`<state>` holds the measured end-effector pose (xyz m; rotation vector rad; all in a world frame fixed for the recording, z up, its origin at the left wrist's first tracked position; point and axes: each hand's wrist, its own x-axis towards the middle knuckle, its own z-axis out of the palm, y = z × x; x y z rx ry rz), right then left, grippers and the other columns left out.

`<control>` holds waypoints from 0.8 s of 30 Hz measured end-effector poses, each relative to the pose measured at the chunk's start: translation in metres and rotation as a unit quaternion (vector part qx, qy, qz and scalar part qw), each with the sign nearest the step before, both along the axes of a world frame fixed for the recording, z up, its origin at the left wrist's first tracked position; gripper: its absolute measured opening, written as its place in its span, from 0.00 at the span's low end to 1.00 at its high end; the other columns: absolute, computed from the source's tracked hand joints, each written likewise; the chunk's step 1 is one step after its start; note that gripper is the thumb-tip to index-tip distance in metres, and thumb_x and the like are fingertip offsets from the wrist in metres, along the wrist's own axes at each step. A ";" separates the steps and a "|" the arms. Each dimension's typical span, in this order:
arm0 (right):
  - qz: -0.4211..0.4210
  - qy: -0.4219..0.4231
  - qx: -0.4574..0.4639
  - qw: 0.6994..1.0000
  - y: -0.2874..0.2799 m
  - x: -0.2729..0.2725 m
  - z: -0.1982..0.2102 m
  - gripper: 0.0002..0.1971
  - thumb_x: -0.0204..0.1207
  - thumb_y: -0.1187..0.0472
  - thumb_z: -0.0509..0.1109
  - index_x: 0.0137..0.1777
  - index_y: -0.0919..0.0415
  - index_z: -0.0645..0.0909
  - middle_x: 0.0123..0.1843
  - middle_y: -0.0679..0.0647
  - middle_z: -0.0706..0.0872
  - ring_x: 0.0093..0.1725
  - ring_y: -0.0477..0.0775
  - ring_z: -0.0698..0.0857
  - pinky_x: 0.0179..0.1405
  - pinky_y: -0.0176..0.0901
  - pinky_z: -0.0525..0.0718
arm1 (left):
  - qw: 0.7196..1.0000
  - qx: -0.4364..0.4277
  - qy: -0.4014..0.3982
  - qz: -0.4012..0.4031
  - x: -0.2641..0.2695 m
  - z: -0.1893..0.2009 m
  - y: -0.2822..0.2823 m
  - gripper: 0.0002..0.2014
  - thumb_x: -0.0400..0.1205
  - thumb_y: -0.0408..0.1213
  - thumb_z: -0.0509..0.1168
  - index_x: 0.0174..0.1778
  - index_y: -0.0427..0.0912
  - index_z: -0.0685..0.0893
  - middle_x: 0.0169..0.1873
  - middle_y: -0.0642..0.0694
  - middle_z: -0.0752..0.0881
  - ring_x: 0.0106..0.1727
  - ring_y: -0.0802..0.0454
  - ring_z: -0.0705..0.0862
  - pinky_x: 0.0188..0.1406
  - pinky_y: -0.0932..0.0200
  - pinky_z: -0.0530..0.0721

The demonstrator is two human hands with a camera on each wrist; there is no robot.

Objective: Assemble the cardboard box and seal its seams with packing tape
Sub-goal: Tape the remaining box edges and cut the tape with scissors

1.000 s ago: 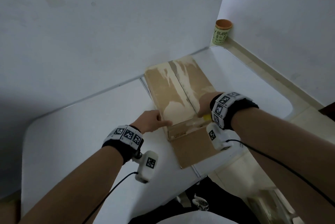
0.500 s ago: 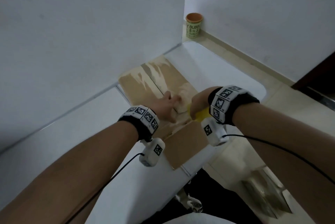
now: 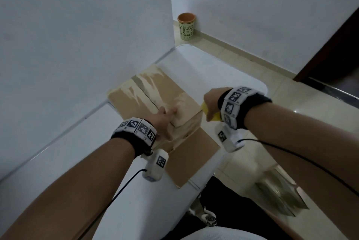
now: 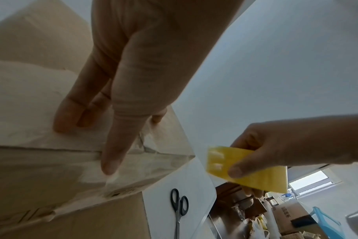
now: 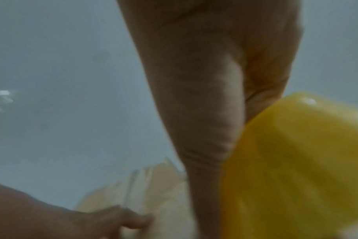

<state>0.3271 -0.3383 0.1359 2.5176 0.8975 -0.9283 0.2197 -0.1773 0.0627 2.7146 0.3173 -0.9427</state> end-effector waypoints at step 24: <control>0.011 -0.052 0.035 0.998 -0.016 0.050 -0.036 0.26 0.72 0.36 0.71 0.40 0.63 0.80 0.35 0.54 0.81 0.33 0.55 0.80 0.31 0.43 0.77 | 0.986 0.039 -0.039 -0.160 0.082 -0.001 -0.034 0.60 0.68 0.52 0.79 0.85 0.49 0.42 0.84 0.49 0.43 0.82 0.44 0.58 0.75 0.48 0.67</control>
